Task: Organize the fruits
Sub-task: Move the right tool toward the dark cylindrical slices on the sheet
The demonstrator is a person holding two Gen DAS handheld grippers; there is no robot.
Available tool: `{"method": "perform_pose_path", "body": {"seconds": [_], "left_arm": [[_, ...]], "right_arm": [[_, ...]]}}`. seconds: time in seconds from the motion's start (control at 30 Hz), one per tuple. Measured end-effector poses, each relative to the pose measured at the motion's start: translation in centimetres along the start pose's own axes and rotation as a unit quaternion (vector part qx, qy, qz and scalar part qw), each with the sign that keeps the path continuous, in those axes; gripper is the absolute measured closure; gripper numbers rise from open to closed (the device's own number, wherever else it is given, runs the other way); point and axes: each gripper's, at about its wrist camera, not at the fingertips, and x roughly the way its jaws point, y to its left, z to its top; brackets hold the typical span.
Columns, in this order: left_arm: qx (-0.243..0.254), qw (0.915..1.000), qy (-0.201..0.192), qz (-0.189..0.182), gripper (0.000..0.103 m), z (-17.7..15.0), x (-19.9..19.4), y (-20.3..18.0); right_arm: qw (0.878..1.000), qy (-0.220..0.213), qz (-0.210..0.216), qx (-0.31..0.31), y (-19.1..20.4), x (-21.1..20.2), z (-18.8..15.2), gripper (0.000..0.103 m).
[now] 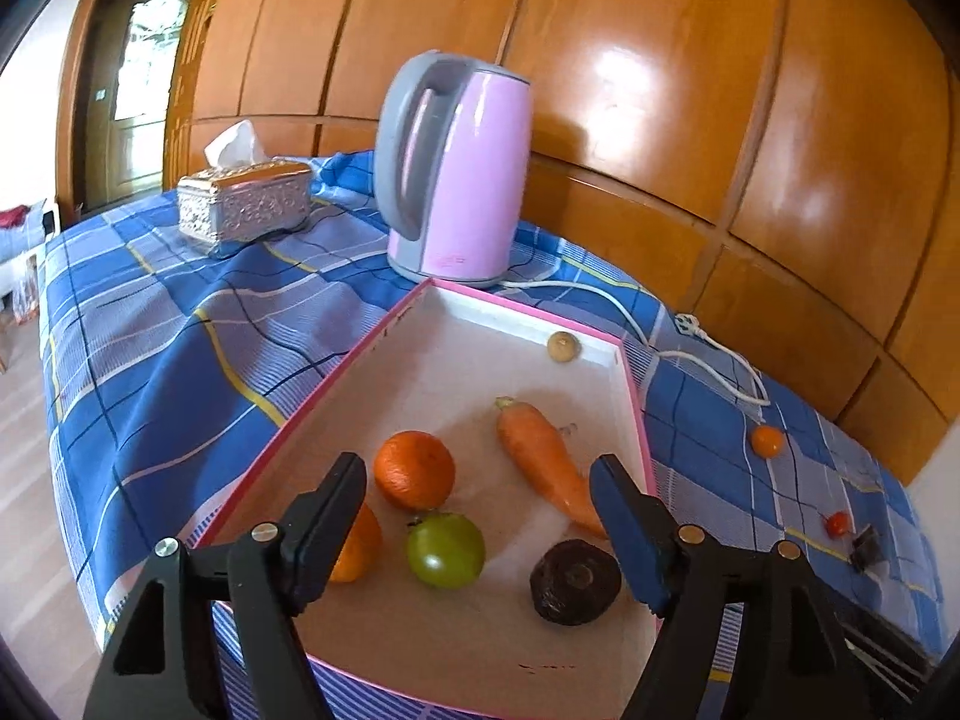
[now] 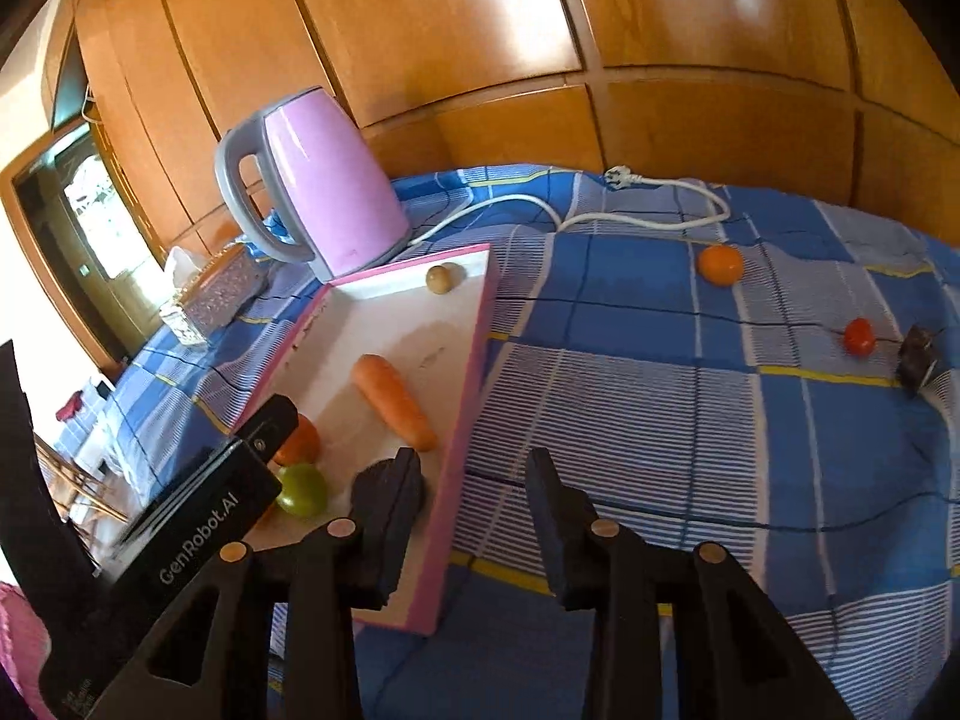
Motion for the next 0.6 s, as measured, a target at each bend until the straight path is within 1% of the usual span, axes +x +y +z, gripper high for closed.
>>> {"method": "perform_pose_path", "body": {"seconds": [0.1,0.23,0.4,0.6], "left_arm": [[0.011,0.9999,0.003,-0.008,0.026,-0.1,0.1,-0.5],[0.027,0.9994,0.007,-0.022,0.026,-0.3,0.0,-1.3],[0.049,0.9981,0.01,-0.037,0.026,-0.7,-0.1,-2.4],[0.084,0.9941,0.015,-0.066,0.026,-1.3,-0.5,-4.1]], "right_arm": [[1.0,-0.003,-0.016,-0.002,-0.9,-0.5,-0.2,0.066],[0.999,0.0,-0.036,0.012,-2.7,-0.9,-0.4,0.066],[0.997,0.003,-0.062,0.051,-5.9,-1.5,-1.0,0.066],[0.992,0.005,-0.088,0.09,-9.2,-2.1,-1.6,0.066]]}}
